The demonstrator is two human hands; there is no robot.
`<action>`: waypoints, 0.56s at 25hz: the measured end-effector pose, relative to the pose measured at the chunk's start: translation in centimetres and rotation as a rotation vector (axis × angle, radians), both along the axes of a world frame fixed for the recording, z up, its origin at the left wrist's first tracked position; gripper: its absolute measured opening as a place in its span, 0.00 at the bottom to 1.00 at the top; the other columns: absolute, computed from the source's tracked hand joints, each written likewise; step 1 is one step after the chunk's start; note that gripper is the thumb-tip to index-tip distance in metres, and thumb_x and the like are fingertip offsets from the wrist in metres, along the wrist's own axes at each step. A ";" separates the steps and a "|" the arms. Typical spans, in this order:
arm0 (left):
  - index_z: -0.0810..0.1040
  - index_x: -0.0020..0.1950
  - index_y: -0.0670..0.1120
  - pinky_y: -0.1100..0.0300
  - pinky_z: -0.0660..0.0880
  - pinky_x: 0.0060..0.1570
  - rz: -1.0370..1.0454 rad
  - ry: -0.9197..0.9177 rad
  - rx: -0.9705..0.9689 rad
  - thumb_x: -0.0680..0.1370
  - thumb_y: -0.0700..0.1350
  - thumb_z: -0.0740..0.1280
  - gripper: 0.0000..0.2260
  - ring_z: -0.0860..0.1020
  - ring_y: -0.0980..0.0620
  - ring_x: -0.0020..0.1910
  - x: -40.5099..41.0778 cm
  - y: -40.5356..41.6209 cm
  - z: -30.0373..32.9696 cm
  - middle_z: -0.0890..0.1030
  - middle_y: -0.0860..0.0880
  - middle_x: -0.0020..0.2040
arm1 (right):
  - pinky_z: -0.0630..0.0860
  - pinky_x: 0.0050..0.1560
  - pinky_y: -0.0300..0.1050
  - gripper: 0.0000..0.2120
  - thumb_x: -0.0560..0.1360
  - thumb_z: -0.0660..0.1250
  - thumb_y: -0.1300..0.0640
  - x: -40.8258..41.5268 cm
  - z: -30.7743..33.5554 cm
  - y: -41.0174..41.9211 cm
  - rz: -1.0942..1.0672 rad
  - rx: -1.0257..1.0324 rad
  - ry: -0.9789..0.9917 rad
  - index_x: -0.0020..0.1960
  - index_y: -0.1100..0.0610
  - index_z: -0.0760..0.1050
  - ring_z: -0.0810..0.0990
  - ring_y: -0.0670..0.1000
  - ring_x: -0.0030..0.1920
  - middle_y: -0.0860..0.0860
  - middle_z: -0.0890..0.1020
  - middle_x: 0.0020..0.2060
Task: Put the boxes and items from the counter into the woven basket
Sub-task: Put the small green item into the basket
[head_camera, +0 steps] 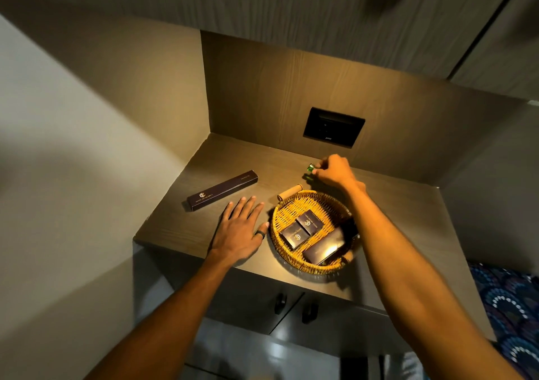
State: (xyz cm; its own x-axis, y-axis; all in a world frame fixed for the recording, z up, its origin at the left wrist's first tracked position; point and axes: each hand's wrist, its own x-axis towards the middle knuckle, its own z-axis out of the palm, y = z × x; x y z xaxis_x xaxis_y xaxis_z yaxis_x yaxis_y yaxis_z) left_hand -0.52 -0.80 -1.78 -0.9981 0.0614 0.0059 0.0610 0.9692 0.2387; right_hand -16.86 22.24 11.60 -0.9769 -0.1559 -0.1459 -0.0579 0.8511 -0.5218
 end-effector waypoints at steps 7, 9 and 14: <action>0.46 0.83 0.55 0.45 0.38 0.79 0.002 0.025 -0.014 0.82 0.66 0.40 0.31 0.45 0.50 0.83 -0.2 0.0 -0.8 0.48 0.50 0.85 | 0.82 0.54 0.43 0.14 0.73 0.76 0.60 3.5 2.5 5.4 0.437 0.274 0.094 0.58 0.55 0.86 0.86 0.51 0.55 0.53 0.87 0.54; 0.46 0.83 0.55 0.46 0.38 0.79 -0.003 0.024 -0.007 0.82 0.66 0.39 0.31 0.45 0.49 0.83 -0.3 -0.1 -0.7 0.48 0.50 0.85 | 0.84 0.58 0.47 0.15 0.72 0.76 0.61 4.7 1.3 5.4 0.485 0.349 0.064 0.59 0.55 0.86 0.86 0.51 0.56 0.52 0.87 0.55; 0.46 0.84 0.55 0.46 0.38 0.79 0.016 0.013 0.001 0.83 0.65 0.42 0.30 0.44 0.49 0.83 0.1 -0.6 -0.8 0.48 0.50 0.85 | 0.84 0.59 0.54 0.18 0.74 0.74 0.61 5.2 -0.8 4.0 0.506 0.519 0.015 0.63 0.53 0.83 0.84 0.56 0.60 0.54 0.85 0.59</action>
State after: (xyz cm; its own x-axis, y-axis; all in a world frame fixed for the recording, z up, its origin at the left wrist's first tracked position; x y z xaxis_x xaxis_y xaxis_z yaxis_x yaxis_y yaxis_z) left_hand -0.41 -1.44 -2.54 -0.9988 0.0458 0.0186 0.0489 0.9698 0.2391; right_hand -11.68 26.23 10.80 -0.8060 -0.5036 -0.3110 -0.5142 0.8560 -0.0534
